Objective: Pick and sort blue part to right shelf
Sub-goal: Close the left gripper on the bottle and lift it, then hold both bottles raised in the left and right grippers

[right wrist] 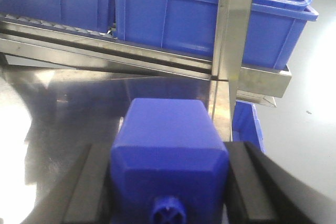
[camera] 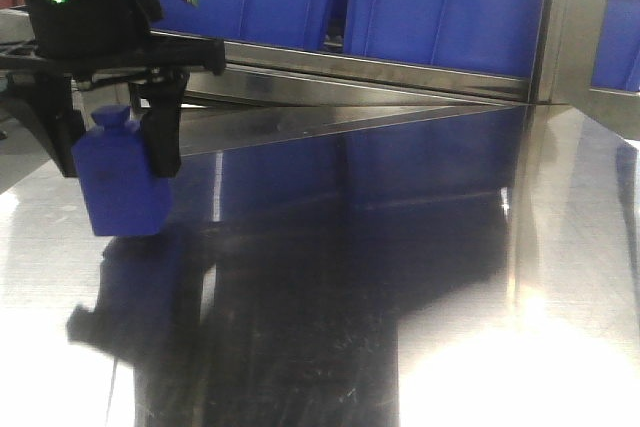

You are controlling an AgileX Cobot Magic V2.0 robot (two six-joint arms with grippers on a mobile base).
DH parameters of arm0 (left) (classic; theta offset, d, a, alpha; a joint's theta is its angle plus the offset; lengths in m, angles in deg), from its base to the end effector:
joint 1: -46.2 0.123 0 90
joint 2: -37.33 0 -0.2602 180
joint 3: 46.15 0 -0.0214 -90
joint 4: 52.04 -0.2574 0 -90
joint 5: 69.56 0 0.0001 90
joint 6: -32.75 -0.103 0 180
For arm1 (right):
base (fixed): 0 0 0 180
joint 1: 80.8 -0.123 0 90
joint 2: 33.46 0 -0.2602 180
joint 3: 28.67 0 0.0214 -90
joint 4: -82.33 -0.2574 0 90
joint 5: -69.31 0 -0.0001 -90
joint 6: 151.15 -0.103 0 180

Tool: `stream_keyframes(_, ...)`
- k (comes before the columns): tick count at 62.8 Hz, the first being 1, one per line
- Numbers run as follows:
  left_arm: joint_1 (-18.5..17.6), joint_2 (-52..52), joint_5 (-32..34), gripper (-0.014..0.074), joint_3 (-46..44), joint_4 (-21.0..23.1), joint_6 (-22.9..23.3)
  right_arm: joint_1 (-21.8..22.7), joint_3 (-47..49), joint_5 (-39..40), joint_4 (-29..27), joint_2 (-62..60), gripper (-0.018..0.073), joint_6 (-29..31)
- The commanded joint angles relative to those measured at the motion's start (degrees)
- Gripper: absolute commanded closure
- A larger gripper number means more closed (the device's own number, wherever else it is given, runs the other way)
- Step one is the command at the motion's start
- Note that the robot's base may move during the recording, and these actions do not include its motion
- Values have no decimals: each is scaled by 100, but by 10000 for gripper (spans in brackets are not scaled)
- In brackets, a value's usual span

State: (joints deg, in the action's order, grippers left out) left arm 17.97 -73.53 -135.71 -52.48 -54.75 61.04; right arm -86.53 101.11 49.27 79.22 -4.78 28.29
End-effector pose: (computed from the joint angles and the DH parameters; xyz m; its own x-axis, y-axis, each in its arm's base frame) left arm 0.3226 -0.1682 0.2207 -0.9864 0.0114 -0.1639 0.0175 0.9992 -0.0362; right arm 0.1211 0.0141 0.3024 -0.1610 0.0449 -0.9859 -0.1085 0.9921 0.0629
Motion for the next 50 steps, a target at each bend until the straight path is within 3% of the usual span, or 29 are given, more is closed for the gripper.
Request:
stream_keyframes(1,-33,557,23,240,-169,39,38,32,180,534,38,25,135,55)
stream_keyframes(7,4,837,37,240,-32,143,-199,32,180,534,38,25,135,55)
stream_keyframes(20,156,1618,497,240,721,841,-1825,32,180,534,38,25,135,55)
stream_keyframes(41,263,3184,2712,240,2295,2011,-4039,32,180,534,38,25,135,55)
stream_keyframes(50,263,3828,3749,240,2978,2139,-4196,32,180,534,38,25,135,55)
